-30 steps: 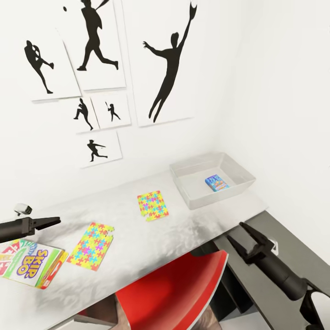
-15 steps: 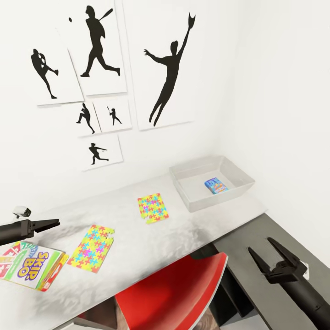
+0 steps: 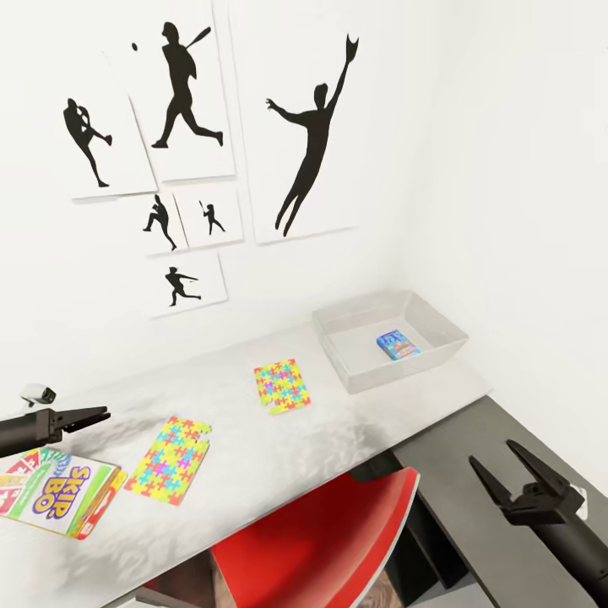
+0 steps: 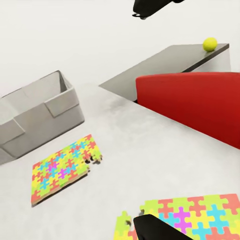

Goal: Put all the toys in the child's room - the three board games (two on the bed and one on the table), the two jigsaw puzzles on the table, and the tennis ball on the table - inside the toy box on the table in the child's room.

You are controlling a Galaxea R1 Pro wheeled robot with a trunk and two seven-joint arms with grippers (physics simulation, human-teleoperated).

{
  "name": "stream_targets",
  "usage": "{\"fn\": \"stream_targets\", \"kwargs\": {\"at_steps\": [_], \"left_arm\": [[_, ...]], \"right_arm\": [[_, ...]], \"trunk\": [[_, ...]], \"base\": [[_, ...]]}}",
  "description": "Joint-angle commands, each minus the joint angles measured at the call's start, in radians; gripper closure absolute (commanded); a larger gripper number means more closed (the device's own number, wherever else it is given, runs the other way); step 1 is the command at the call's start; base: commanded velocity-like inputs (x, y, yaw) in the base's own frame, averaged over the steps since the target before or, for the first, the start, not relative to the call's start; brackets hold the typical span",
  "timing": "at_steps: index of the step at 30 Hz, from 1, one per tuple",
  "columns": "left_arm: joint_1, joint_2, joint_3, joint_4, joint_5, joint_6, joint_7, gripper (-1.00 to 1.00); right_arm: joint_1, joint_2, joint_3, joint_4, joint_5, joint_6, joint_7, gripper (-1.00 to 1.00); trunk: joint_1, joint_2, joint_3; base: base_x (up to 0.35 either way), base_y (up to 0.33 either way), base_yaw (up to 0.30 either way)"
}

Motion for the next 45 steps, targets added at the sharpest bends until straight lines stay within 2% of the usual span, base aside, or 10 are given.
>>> {"fn": "stream_targets", "kwargs": {"at_steps": [1, 5, 15, 19, 25, 33, 45], "left_arm": [[0.0, 0.0, 0.0, 0.0, 0.001, 0.011, -0.004, -1.0], [0.002, 0.0, 0.0, 0.0, 0.003, 0.01, -0.004, -1.0], [0.005, -0.002, -0.002, 0.001, 0.006, 0.009, -0.004, -1.0], [0.005, -0.005, -0.002, 0.001, 0.005, 0.009, -0.004, -1.0], [0.005, -0.01, -0.003, 0.001, 0.006, 0.008, -0.004, -1.0], [0.005, -0.011, -0.004, 0.001, 0.005, 0.008, -0.004, -1.0], [0.005, -0.012, -0.005, 0.001, 0.004, 0.008, -0.004, -1.0]], "right_arm": [[0.0, -0.002, -0.001, 0.0, 0.006, 0.003, 0.005, -1.0], [0.0, -0.006, -0.002, 0.0, 0.021, 0.003, 0.005, -1.0], [0.0, -0.008, -0.004, 0.0, 0.125, 0.003, 0.007, -1.0], [0.0, -0.003, -0.005, 0.0, 0.15, 0.003, 0.008, -1.0], [0.0, 0.004, -0.005, 0.0, 0.162, -0.012, 0.01, -1.0], [0.0, -0.006, -0.002, 0.0, 0.165, -0.074, 0.012, -1.0], [0.0, -0.009, 0.0, 0.0, 0.165, -0.09, 0.011, -1.0]], "trunk": [[0.001, -0.002, -0.001], [0.001, -0.002, -0.001], [0.001, -0.002, -0.001], [0.001, -0.002, -0.001], [0.001, -0.002, -0.001], [0.001, -0.002, -0.001], [0.001, -0.002, -0.001]], "base": [[0.0, 0.0, 0.0], [0.0, 0.0, 0.0], [0.0, 0.0, 0.0], [0.0, 0.0, 0.0], [0.0, 0.0, 0.0], [0.0, 0.0, 0.0], [0.0, 0.0, 0.0]]}}
